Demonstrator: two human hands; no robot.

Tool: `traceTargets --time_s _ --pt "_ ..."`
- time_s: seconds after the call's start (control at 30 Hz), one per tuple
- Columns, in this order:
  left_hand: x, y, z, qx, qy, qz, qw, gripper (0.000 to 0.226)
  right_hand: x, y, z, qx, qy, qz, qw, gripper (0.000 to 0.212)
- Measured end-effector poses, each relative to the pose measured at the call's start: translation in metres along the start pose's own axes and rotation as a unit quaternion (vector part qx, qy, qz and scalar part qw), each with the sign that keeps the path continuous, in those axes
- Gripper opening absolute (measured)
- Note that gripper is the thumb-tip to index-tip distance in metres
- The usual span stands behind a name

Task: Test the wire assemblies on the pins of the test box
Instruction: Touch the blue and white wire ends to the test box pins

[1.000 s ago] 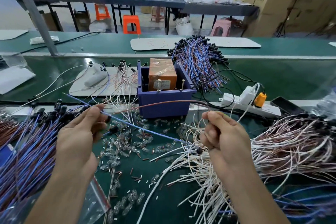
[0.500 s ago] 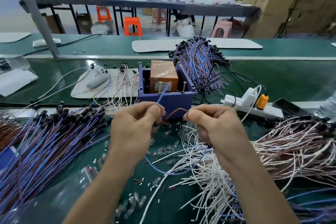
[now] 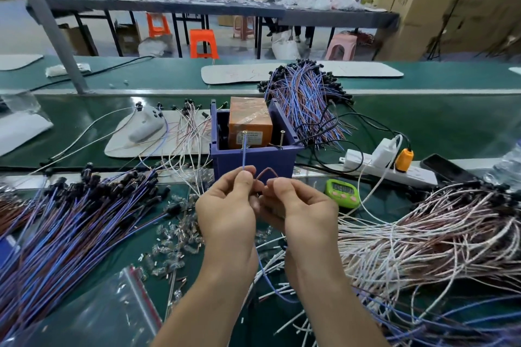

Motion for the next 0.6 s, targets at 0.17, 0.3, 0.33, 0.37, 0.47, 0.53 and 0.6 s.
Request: traceTargets --time_s 0.17,0.3,0.33,0.37,0.47,0.53,0.6 --pt "-0.012 0.0 -0.009 0.092 0.011 -0.001 0.996 0.021 0.012 -0.007 -0.012 0.063 -0.05 0.075 0.994 0.032" --pt "-0.015 0.003 -0.013 0.047 -0.001 0.014 0.999 0.02 0.012 -0.003 -0.008 0.121 -0.013 0.087 0.989 0.036" --pt "-0.015 0.005 -0.015 0.017 -0.015 0.016 1.0 0.02 0.009 0.002 -0.004 0.125 0.01 0.068 0.99 0.036" --pt "-0.014 0.007 -0.016 -0.012 -0.031 0.017 0.999 0.02 0.006 0.007 0.0 0.125 0.034 0.053 0.99 0.036" --pt "-0.012 0.012 -0.017 -0.054 -0.052 0.028 0.997 0.021 -0.003 0.014 0.012 0.143 0.078 0.047 0.986 0.037" --pt "-0.011 0.014 -0.016 -0.067 -0.052 0.035 0.996 0.021 -0.005 0.015 0.015 0.145 0.084 0.054 0.984 0.036" --pt "-0.01 0.015 -0.016 -0.071 -0.047 0.043 0.995 0.021 -0.007 0.016 0.015 0.12 0.07 0.064 0.988 0.035"
Point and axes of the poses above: each hand's wrist, its own x-axis away from the middle knuckle, its own y-axis out of the back of the hand, z = x × y, the point moved 7 cm from there along -x, towards the middle knuckle, and after that the axes turned 9 degrees about -x, right-handed, at the moved point
